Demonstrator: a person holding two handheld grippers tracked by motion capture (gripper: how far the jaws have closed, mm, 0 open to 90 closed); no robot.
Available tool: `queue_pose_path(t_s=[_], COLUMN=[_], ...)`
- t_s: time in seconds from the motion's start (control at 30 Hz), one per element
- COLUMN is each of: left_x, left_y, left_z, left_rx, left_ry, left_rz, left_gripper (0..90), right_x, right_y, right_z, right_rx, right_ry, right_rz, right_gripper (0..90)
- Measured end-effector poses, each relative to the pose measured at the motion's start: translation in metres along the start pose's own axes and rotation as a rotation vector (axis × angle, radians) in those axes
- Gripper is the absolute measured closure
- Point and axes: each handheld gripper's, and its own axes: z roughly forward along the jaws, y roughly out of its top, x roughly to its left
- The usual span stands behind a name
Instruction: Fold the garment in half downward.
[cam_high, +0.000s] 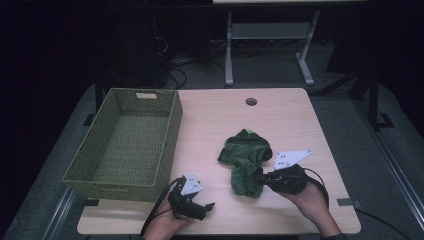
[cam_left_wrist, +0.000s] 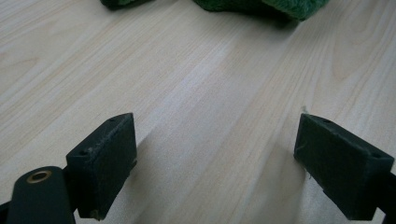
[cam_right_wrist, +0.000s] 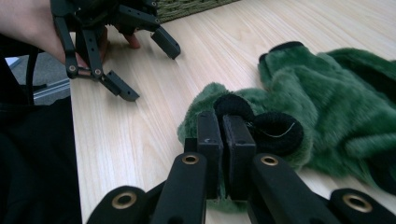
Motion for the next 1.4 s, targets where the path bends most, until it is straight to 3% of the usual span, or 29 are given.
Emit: queue_pose_path(t_s=[0.3, 0.43, 0.53, 0.63, 0.77, 0.9, 1.07, 1.2, 1.4], left_x=[0.0, 0.0, 0.0, 0.0, 0.0, 0.0, 0.0, -0.001, -0.001], left_y=[0.0, 0.0, 0.0, 0.0, 0.0, 0.0, 0.001, 0.001, 0.001], left_z=[0.0, 0.0, 0.0, 0.0, 0.0, 0.0, 0.0, 0.001, 0.001], left_rx=[0.0, 0.0, 0.0, 0.003, -0.001, 0.002, 0.002, 0.003, 0.003], left_ry=[0.002, 0.002, 0.002, 0.001, 0.001, 0.001, 0.005, 0.008, 0.009], left_rz=[0.006, 0.004, 0.004, 0.007, 0.001, 0.007, 0.003, -0.007, -0.008], left_gripper=[12.4, 12.4, 12.5, 12.5, 12.5, 12.5, 12.5, 12.5, 12.5], right_x=[-0.001, -0.003, -0.006, -0.013, -0.021, -0.024, -0.022, -0.023, -0.022], right_y=[0.015, 0.022, 0.024, 0.018, 0.008, 0.004, 0.004, 0.003, 0.0], right_z=[0.025, 0.022, 0.015, 0.01, 0.016, 0.035, 0.056, 0.074, 0.083], right_rx=[-0.004, -0.043, -0.069, -0.057, -0.024, 0.012, 0.055, 0.133, 0.155], right_ry=[0.042, 0.041, 0.005, -0.051, -0.08, -0.067, -0.05, -0.026, -0.012], right_rz=[-0.018, -0.015, -0.008, 0.027, 0.075, 0.092, 0.079, 0.077, 0.086], right_gripper=[84.9, 80.3, 86.7, 89.8, 89.9, 89.9, 89.9, 90.0, 90.0])
